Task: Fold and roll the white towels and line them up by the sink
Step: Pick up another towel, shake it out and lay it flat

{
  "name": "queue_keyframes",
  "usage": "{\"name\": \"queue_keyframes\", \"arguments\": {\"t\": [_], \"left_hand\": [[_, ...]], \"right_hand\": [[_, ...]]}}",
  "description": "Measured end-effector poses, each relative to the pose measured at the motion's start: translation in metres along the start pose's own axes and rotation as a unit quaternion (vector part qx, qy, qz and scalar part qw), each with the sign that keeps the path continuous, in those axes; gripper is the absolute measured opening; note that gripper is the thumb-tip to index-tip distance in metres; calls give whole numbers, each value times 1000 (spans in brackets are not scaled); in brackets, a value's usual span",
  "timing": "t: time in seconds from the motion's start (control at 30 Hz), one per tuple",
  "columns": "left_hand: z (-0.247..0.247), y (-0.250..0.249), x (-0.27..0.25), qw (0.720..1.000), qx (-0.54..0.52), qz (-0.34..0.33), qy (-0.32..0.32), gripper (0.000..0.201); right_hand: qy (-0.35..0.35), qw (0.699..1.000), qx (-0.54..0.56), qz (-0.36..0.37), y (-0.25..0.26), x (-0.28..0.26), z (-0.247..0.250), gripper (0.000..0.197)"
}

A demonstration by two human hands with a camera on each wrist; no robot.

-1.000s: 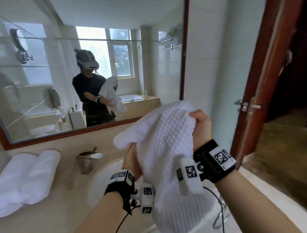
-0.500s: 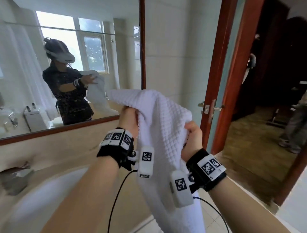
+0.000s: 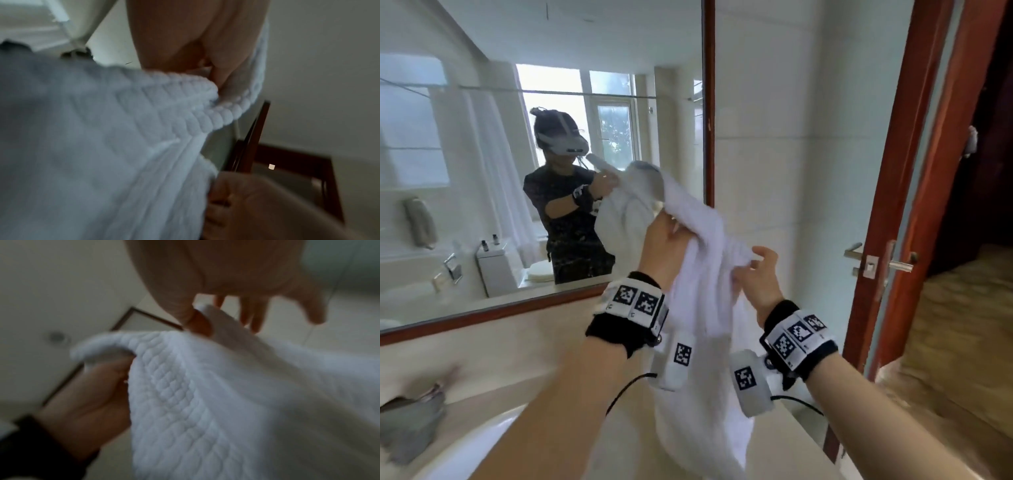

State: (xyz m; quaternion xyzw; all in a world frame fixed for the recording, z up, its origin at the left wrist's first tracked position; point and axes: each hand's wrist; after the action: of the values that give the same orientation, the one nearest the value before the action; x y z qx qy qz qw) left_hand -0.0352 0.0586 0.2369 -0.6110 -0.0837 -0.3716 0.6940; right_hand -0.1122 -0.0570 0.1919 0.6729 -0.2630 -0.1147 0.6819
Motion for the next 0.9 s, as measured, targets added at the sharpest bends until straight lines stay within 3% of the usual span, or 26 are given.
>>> {"name": "queue_keyframes", "arguments": {"t": [0.1, 0.17, 0.23, 0.3, 0.43, 0.57, 0.63, 0.7, 0.77, 0.8, 0.83, 0.87, 0.9], "left_hand": [[-20, 62, -17, 989, 117, 41, 74, 18], [-38, 98, -35, 977, 150, 55, 143, 23], [-51, 120, -53, 959, 179, 91, 200, 30], [-56, 132, -59, 949, 217, 99, 206, 31], [-57, 132, -63, 959, 203, 53, 192, 26], [-54, 128, -69, 969, 170, 105, 146, 20], [-58, 128, -74, 972, 142, 134, 129, 26], [-63, 125, -80, 965, 142, 184, 121, 7], [-71, 128, -89, 956, 168, 206, 125, 18], [-75, 128, -96, 948, 193, 215, 133, 18], [-80, 130, -104, 938, 217, 222, 153, 12], [-85, 129, -114, 918, 251, 238, 191, 7], [-91, 132, -125, 891, 299, 248, 236, 17]], "right_hand": [[-50, 998, 3, 33, -31, 12, -2, 56], [33, 999, -29, 28, -39, 18, -5, 54], [128, 985, -101, -55, -47, 26, -6, 58], [187, 958, -191, -101, -60, 34, -5, 55], [238, 934, -253, -80, -72, 32, 3, 31], [333, 913, -180, -153, -66, 27, 20, 26], [373, 881, -270, -110, -71, 33, 35, 32], [391, 815, -424, -53, -82, 39, 49, 23], [371, 769, -518, -51, -94, 37, 61, 13], [366, 761, -533, -60, -101, 34, 66, 5], [359, 756, -542, -68, -108, 30, 71, 11], [347, 761, -541, -82, -119, 28, 76, 19], [330, 777, -528, -97, -127, 23, 81, 24]]}}
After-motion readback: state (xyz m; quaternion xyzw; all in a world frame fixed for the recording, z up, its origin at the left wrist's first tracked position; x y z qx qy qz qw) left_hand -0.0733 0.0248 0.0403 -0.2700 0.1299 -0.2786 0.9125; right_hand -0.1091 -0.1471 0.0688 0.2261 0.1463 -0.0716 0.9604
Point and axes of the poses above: each hand's wrist, its own x-axis towards the middle knuckle, its own z-axis out of the back of the hand, y = z × x, and after that the axes turned 6 degrees about y, right-handed
